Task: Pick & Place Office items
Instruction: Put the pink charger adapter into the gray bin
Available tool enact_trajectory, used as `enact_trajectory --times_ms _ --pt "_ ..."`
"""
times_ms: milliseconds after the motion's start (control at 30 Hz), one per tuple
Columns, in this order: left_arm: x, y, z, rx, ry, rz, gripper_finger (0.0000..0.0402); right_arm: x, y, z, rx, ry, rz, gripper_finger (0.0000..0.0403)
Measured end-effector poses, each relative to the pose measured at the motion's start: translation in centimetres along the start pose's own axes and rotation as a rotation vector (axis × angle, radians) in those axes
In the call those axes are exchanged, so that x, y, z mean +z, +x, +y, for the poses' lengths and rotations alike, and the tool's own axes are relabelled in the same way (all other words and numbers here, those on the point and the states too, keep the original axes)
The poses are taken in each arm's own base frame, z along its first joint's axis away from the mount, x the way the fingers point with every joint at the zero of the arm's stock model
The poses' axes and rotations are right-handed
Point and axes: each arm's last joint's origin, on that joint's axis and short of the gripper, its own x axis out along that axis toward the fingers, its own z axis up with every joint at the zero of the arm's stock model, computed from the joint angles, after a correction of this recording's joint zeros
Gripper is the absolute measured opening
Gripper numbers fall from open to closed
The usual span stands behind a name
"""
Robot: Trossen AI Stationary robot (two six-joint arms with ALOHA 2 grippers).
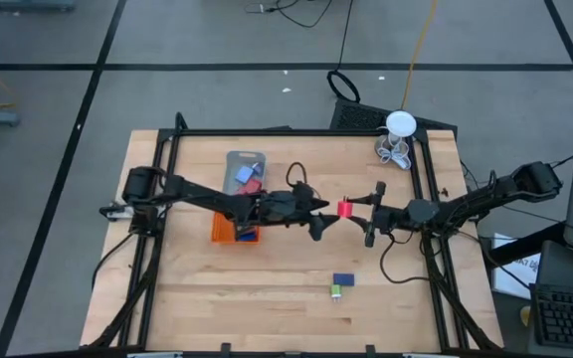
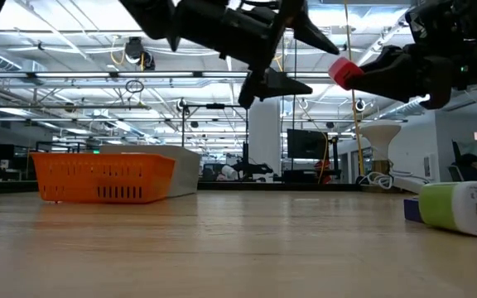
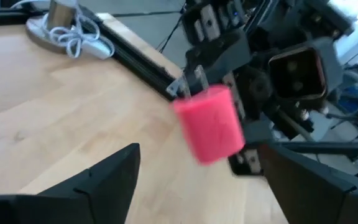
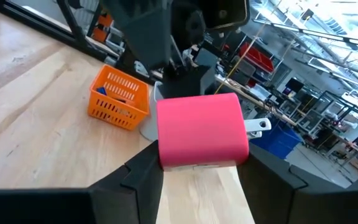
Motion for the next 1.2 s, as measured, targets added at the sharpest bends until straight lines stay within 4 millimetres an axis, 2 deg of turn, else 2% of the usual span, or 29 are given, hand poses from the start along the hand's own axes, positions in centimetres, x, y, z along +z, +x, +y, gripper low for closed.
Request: enact_trajectory --times_ms 200,400,1200 --pt "0.5 1.1 -0.7 -0.022 -0.011 -0.025 0.0346 0.0 0.0 0.0 0.002 -0.001 0.002 0.0175" --pt "1.2 1.1 -1.2 -0.037 -0.037 -0.044 0.0347 0.0 0.0 0.0 0.003 0.003 0.004 0.0175" --pt "1.2 1.2 -0.9 0.009 -0.087 -0.067 0.0347 0.2 0.0 -0.1 -0.008 0.024 -0.021 0.0176"
